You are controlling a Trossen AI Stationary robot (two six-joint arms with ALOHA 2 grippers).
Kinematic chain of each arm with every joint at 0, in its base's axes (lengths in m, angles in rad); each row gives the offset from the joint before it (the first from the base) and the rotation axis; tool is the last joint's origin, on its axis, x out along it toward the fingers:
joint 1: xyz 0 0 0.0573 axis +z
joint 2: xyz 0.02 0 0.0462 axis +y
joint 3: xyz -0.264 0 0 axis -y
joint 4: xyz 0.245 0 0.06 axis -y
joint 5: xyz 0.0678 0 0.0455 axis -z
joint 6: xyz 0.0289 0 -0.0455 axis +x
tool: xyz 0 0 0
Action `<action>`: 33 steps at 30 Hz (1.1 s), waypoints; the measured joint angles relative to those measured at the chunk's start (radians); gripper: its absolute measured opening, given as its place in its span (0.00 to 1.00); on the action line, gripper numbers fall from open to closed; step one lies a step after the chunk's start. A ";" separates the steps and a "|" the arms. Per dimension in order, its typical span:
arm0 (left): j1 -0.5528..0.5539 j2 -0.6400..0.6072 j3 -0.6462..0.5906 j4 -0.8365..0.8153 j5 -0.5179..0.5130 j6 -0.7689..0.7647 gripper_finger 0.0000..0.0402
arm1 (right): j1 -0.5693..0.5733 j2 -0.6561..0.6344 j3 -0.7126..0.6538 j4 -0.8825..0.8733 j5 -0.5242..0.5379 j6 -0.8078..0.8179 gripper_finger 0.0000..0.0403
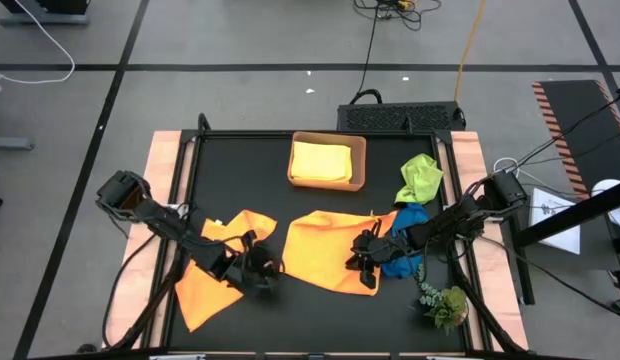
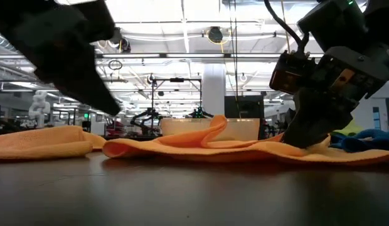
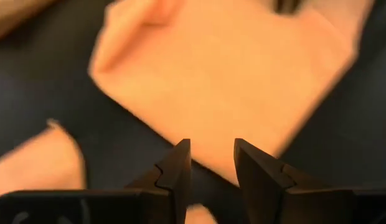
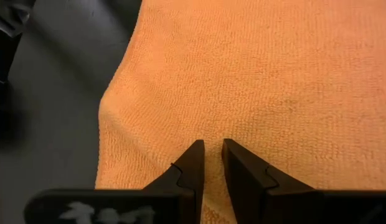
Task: Fold microfiber towels
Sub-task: Fold the right orange towel
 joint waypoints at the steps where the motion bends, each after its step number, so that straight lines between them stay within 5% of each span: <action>1: -0.018 0.008 0.000 0.004 0.000 -0.009 0.31 | -0.004 0.000 0.000 0.000 0.001 0.004 0.13; 14: -0.060 0.155 0.000 0.038 -0.023 -0.175 0.31 | -0.015 0.001 -0.002 0.024 0.014 -0.001 0.13; 33: -0.014 0.171 0.000 0.147 0.000 -0.108 0.31 | -0.015 0.001 -0.002 0.025 0.014 -0.004 0.13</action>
